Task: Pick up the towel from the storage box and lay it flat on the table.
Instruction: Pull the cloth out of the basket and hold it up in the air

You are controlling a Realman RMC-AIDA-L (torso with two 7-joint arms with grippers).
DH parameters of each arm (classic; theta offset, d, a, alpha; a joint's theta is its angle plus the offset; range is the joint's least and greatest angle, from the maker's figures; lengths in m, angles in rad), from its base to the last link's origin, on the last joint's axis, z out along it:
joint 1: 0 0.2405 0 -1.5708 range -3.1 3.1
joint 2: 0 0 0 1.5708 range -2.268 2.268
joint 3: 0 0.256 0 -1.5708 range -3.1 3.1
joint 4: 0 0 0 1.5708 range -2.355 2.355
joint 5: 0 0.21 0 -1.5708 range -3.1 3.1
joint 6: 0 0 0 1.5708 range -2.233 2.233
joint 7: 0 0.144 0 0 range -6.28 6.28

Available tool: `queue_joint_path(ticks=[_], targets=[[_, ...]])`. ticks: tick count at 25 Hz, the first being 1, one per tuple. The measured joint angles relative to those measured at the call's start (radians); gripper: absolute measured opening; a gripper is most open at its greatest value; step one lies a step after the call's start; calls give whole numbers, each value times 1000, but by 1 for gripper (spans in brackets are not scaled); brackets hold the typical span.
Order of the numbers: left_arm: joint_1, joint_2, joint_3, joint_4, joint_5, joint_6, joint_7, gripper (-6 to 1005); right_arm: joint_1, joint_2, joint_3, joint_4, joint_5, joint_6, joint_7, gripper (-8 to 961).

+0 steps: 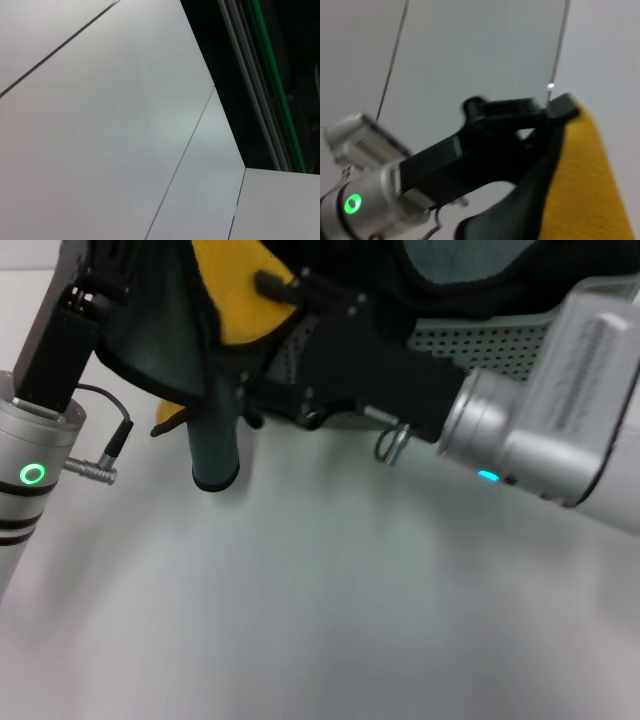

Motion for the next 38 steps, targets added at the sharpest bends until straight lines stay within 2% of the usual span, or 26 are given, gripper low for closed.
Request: queue_joint_path(ticks=[4,7,13,23,32,38], targets=[[4,0,0,0,-4,0,0,26,-33,0,-53,-77,0,-96,-110,747],[6,0,0,1,-6,0,0,27,-54,0,-59,-99,0,-107,-132,746],[6,0,0,0,-5,0,0,27,-99,0,-34,-125,0,-97,-143,746],[6,0,0,0,0,1,0,28,-94,0,-13,-140,2,-96,-143,745],[8,0,0,0,0,0,0,29,-193,0,-18,-213,2,-73,-205,745],[7,0,0,0,-1,0,0,30,-213,0,19,-213,2,-70,-203,744]])
